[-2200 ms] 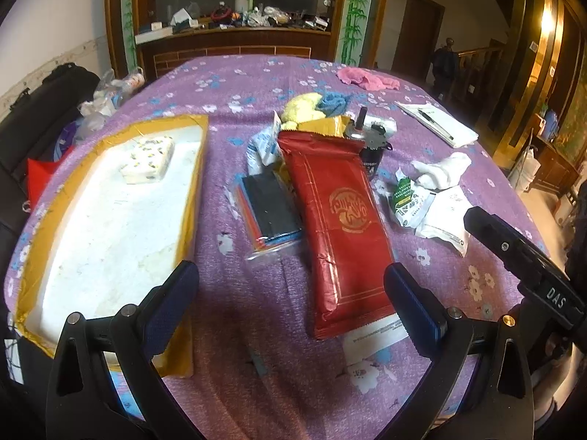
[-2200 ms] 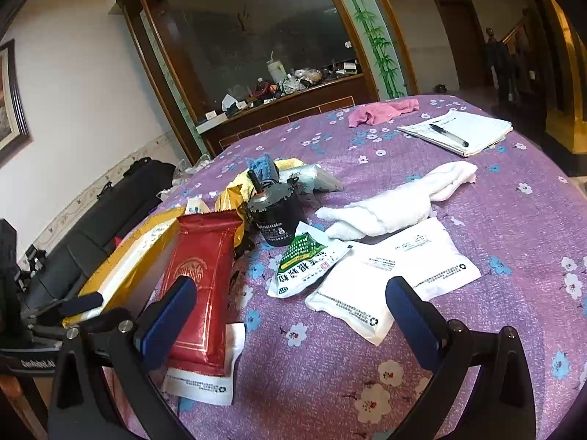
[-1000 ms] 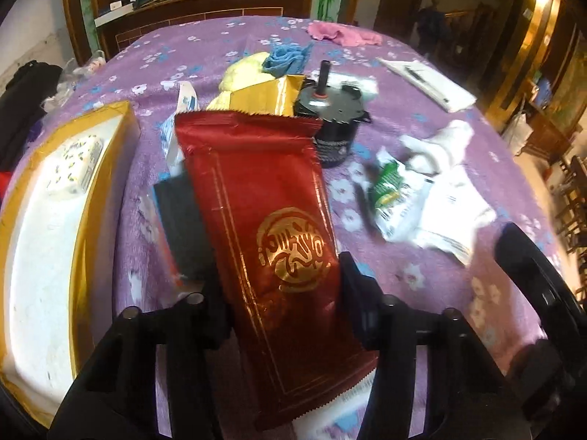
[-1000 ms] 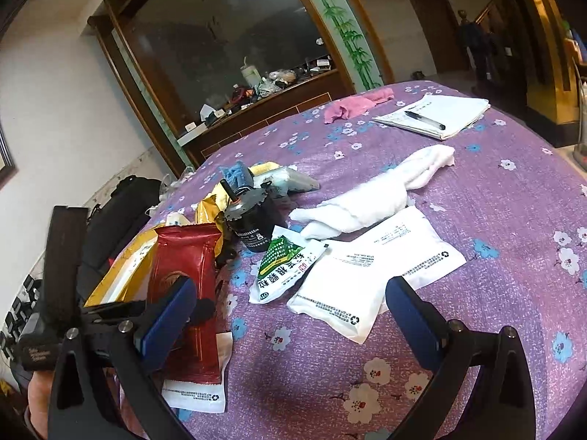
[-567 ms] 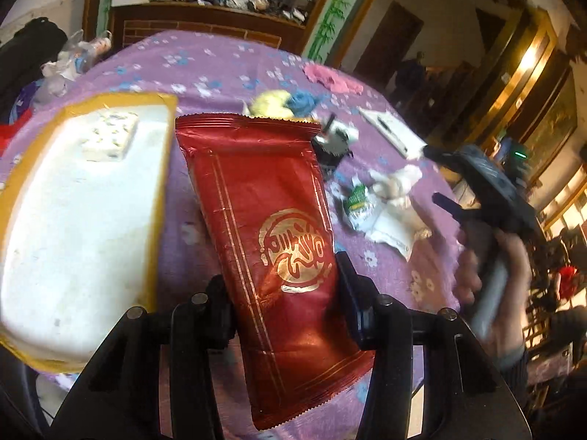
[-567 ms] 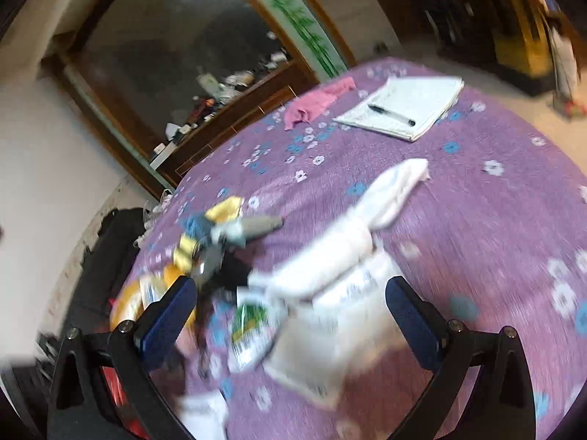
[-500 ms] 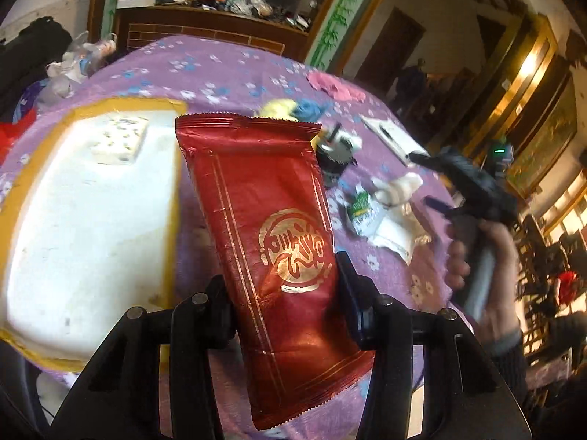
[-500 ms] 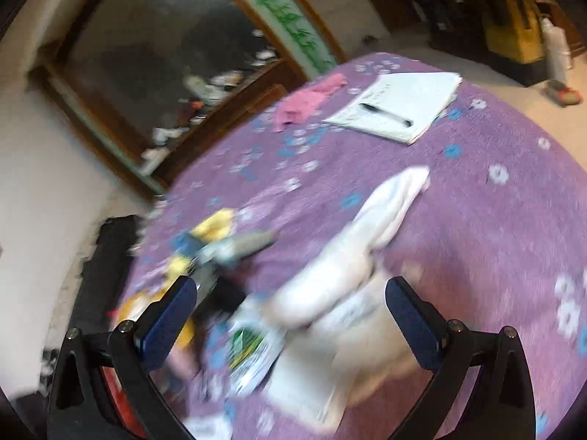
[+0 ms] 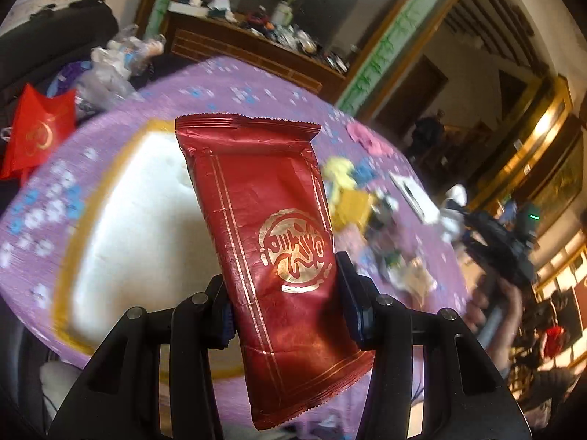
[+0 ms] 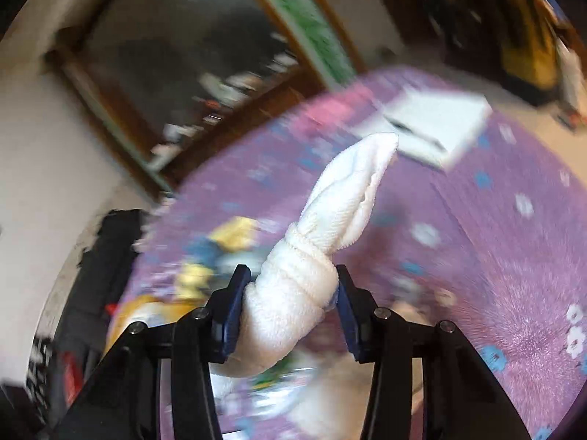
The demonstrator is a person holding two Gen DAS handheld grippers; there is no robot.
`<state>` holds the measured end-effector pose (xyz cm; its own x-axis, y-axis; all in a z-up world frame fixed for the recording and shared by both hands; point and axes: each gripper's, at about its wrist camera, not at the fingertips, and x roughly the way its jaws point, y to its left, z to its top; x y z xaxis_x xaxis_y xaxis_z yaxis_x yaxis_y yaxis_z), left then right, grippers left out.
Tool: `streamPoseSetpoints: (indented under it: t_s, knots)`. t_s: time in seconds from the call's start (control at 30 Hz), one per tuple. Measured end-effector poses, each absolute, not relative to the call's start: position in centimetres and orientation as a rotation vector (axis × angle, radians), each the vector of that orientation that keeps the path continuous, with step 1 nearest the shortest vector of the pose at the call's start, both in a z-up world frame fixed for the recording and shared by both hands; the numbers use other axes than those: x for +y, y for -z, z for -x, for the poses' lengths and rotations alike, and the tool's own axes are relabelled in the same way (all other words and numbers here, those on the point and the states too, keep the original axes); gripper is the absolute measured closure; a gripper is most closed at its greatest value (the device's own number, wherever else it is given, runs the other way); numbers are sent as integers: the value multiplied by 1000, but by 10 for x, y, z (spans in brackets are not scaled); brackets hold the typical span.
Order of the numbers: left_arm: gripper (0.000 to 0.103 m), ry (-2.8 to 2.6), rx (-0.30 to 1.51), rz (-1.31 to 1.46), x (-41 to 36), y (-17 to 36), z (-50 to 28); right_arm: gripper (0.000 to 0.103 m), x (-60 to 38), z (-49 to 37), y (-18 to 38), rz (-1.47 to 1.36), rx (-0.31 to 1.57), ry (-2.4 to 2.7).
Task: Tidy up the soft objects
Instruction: 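Carry the red foil packet in the left tool while the right tool carries the towel into the box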
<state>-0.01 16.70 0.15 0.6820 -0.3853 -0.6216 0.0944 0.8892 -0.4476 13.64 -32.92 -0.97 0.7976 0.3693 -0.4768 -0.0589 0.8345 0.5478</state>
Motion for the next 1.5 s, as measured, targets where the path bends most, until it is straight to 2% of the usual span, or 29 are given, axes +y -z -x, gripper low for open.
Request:
streamPoseSetpoints:
  t_s: [0.1,0.2,0.4,0.6,0.67,0.77,0.83,0.87,0.93,0.97,1.03,1.1,1.27,1.43,1.5]
  knots:
    - [57,225,770,385,195,-6,-4,57,-269,-127,-22,-472,586,-488]
    - [57,183,797,330,214,-1,-14,57,-199,-122,-31,-376,615,-697]
    - [57,159,883,229,228,29,-38,57,-74,-138,3,-114,747,-819]
    - [56,188,959,174,225,52,-87,54,-30,-177,41,124,854,-640]
    - [56,191,961,222,231,58,-96,53,-31,-185,51,122,893,-600]
    - [56,239,1009,391,248,62,-107,41,-42,-181,43,43,879,-636]
    - [55,264,947,461,256,53,-100,41,-49,-177,40,8,865,-639]
    - [52,245,902,443,256,46,-92,41,-56,-173,38,-17,860,-641]
    - [32,196,845,405,255,37,-77,41,-64,-163,34,-69,847,-660]
    - [30,162,815,375,252,31,-67,41,-71,-156,31,-93,836,-676]
    - [29,89,731,278,244,20,-42,39,-84,-140,29,-137,799,-684]
    - [29,46,683,222,238,14,-26,22,-99,-124,28,-185,746,-680]
    - [25,219,719,310,197,22,2,21,-153,-93,47,-338,734,-669]
    - [25,294,762,202,131,25,8,21,-201,-82,60,-405,765,-616]
    - [25,320,784,136,106,26,6,17,-218,-79,61,-421,766,-578]
